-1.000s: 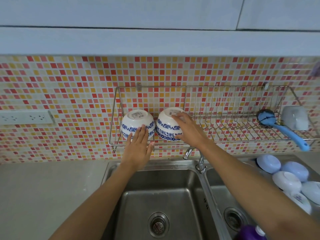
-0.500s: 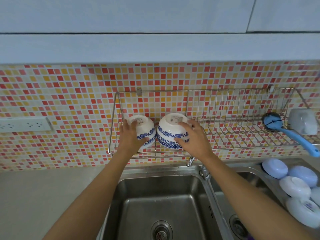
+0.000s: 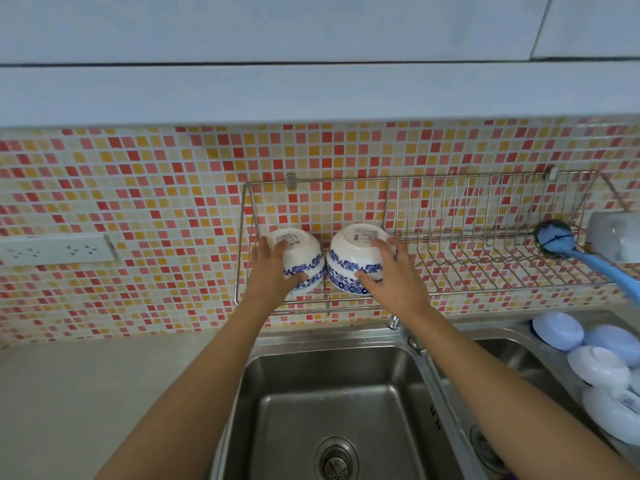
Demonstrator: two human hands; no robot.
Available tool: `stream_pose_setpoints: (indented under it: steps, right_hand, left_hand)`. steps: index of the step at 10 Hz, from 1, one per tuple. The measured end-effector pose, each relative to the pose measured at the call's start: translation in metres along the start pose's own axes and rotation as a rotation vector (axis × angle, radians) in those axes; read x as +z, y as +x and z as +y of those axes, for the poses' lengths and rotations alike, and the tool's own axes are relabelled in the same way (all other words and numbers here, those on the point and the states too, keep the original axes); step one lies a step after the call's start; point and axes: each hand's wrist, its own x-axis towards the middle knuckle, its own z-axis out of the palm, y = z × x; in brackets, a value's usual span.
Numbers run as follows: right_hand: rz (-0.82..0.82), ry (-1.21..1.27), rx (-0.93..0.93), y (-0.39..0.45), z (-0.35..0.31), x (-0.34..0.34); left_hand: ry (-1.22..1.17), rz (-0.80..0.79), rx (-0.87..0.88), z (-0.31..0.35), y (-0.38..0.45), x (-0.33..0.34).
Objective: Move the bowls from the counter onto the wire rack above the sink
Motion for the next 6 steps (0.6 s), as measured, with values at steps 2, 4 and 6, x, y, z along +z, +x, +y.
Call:
stream_pose_setpoints:
  steps: [2,4,6]
  right_hand:
    - [-0.04,-0.09,0.007,-0.006,-0.009,-0.007]
    - [-0.104,-0.331,-0.001,-0.015,-0.025,-0.029]
    - [-0.104,-0.384,-0.01,-0.015,-0.034,-0.057]
  left_hand:
    - [0.057,-0.078,0.016,0.006,-0.01,-0.009]
    - [0.078,-0.175,0.082,0.012,-0.027,-0.043]
    - [0.161,-0.188,0.128,0.021,-0.04,-0.084]
